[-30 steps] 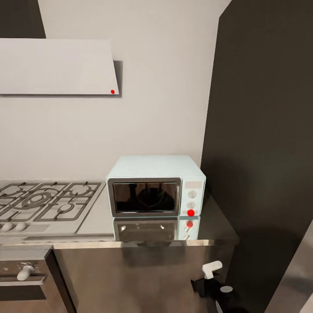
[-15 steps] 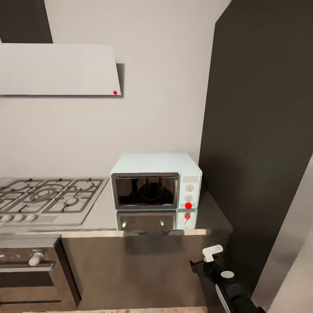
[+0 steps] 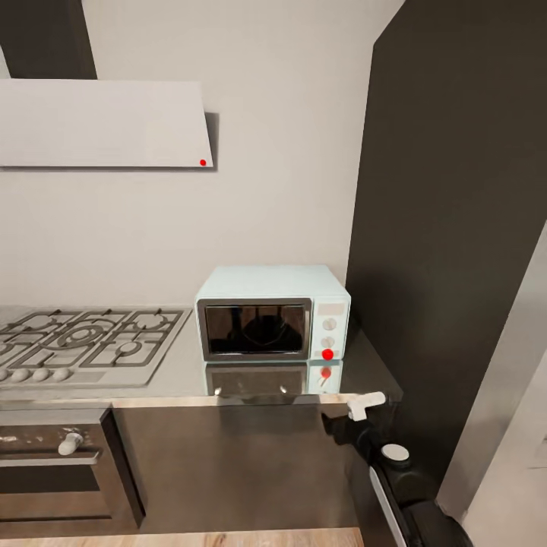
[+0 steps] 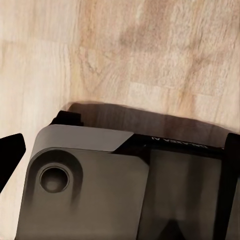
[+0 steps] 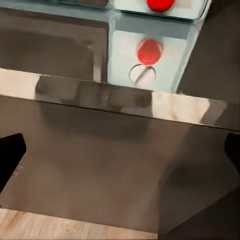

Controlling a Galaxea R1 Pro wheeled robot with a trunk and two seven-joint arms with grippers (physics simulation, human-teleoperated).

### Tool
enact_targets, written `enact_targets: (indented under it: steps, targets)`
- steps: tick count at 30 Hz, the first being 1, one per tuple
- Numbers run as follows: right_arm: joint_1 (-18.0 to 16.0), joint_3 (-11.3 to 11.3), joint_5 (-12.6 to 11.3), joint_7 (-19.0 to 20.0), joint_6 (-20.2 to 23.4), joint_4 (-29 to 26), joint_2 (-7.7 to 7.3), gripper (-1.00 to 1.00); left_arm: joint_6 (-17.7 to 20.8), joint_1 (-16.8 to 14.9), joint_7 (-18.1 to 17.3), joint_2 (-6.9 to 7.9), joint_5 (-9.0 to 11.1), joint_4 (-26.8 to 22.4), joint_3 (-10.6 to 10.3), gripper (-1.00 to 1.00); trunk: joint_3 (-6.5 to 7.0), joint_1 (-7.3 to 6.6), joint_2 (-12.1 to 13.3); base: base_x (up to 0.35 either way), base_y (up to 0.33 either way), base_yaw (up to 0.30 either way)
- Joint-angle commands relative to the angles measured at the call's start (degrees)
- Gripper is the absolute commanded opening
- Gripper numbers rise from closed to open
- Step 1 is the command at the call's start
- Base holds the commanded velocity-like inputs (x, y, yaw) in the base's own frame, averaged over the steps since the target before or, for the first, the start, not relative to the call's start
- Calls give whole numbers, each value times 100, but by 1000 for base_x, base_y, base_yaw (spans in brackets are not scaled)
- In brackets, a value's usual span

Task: In the kitchen, take the popcorn bag from the countertop, put it into the microwave, and heat it until the popcorn is cooked so the cooked popcorn ends up inside the bag.

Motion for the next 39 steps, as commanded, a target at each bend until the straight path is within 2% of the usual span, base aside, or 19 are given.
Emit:
enact_targets:
  steps: [1, 4, 7, 10, 13, 20, 26, 31, 39]
  targets:
    - [14, -1, 70, -61, 61, -17, 68, 100, -18, -3, 13, -2, 44, 3, -48, 100, -7, 0, -5, 0, 0, 0]
    - [-126, -3, 76, -316, 232, -34, 126, 100, -18, -5, 13, -2, 44, 3, -47, 100, -7, 0, -5, 0, 0, 0]
    - [-387, -8, 74, -418, 302, -43, 159, 100, -18, -3, 13, -2, 44, 3, -47, 100, -7, 0, -5, 0, 0, 0]
    - [-672, -17, 71, -490, 366, -56, 265, 100, -18, -4, 13, -2, 44, 3, -45, 100, -7, 0, -5, 0, 0, 0]
    - [-816, -22, 69, -600, 444, -59, 303, 100, -18, -3, 13, -2, 44, 3, -45, 100, -7, 0, -5, 0, 0, 0]
    - [-873, -44, 12, -748, 254, 10, 451, 100, -16, -2, 13, -2, 49, 3, -44, 100, -7, 0, -5, 0, 0, 0]
    - [-869, -132, -24, -776, -461, 44, 482, 100, -12, -3, 24, -7, 69, 3, -44, 100, -7, 0, -5, 0, 0, 0]
    - [-869, -222, -167, -807, -528, 82, 480, 100, -9, -5, 42, -15, 75, 3, -38, 100, -7, 0, -5, 0, 0, 0]
    - [-869, -240, -249, -867, -499, 137, 479, 100, -9, -4, 50, -19, 79, 3, -36, 100, -7, 0, -5, 0, 0, 0]
